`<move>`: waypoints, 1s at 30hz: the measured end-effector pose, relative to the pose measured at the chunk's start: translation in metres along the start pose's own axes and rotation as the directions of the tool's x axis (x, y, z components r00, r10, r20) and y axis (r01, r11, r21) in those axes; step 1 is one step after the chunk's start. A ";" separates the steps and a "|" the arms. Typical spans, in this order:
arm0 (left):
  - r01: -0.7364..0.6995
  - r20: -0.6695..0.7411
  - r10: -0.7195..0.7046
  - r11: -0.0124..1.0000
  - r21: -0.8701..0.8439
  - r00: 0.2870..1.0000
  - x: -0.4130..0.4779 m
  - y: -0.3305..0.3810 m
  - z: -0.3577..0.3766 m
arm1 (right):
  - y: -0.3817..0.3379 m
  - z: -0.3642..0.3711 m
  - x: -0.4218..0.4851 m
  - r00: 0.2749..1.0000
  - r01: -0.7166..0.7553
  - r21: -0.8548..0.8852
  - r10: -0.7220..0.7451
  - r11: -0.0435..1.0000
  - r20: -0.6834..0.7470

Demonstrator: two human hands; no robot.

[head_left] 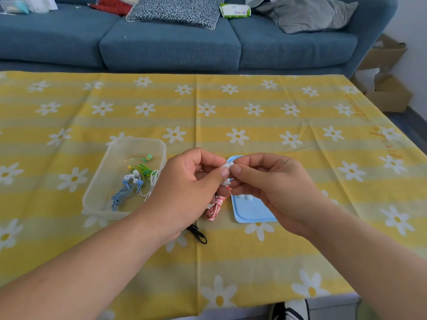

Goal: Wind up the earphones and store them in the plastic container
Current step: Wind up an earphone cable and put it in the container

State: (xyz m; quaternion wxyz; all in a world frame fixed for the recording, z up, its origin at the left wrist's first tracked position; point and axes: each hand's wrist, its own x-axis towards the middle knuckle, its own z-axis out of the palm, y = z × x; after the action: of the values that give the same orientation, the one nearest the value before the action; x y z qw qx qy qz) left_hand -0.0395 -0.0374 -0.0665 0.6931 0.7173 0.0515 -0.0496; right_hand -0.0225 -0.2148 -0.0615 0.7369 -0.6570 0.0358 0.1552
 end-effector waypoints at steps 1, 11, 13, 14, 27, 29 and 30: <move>-0.002 -0.008 0.002 1.000 0.000 1.000 0.000 0.000 0.000 | 0.001 0.001 0.000 1.000 0.000 0.010 0.000 1.000 0.007; 0.012 -0.068 -0.013 1.000 -0.014 0.998 0.005 -0.002 -0.002 | 0.003 0.005 0.000 0.999 0.034 0.058 -0.034 0.998 -0.008; 0.008 -0.071 -0.009 1.000 -0.016 0.997 0.005 -0.002 -0.002 | 0.004 0.006 0.000 0.998 0.066 -0.031 -0.066 0.997 0.004; 0.010 -0.075 -0.011 1.000 -0.016 0.997 0.005 -0.002 -0.002 | 0.006 0.006 -0.001 0.996 0.089 -0.104 -0.089 0.991 0.004; 0.085 -0.029 -0.088 0.993 -0.077 0.996 0.005 -0.007 0.015 | 0.001 -0.022 -0.009 0.980 0.099 -0.364 -0.154 0.926 -0.127; 0.091 -0.021 -0.093 0.993 -0.073 0.995 0.004 -0.008 0.017 | 0.001 -0.020 -0.010 0.988 0.082 -0.390 -0.127 0.917 -0.091; 0.094 -0.021 -0.096 0.993 -0.073 0.995 0.003 -0.008 0.018 | 0.002 -0.018 -0.010 0.991 0.080 -0.404 -0.115 0.911 -0.063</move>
State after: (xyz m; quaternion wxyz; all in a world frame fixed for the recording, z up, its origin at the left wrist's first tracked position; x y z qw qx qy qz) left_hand -0.0373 -0.0547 -0.0752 0.7147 0.6891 0.0959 -0.0718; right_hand -0.0300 -0.2341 -0.0630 0.5916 -0.8007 0.0017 0.0941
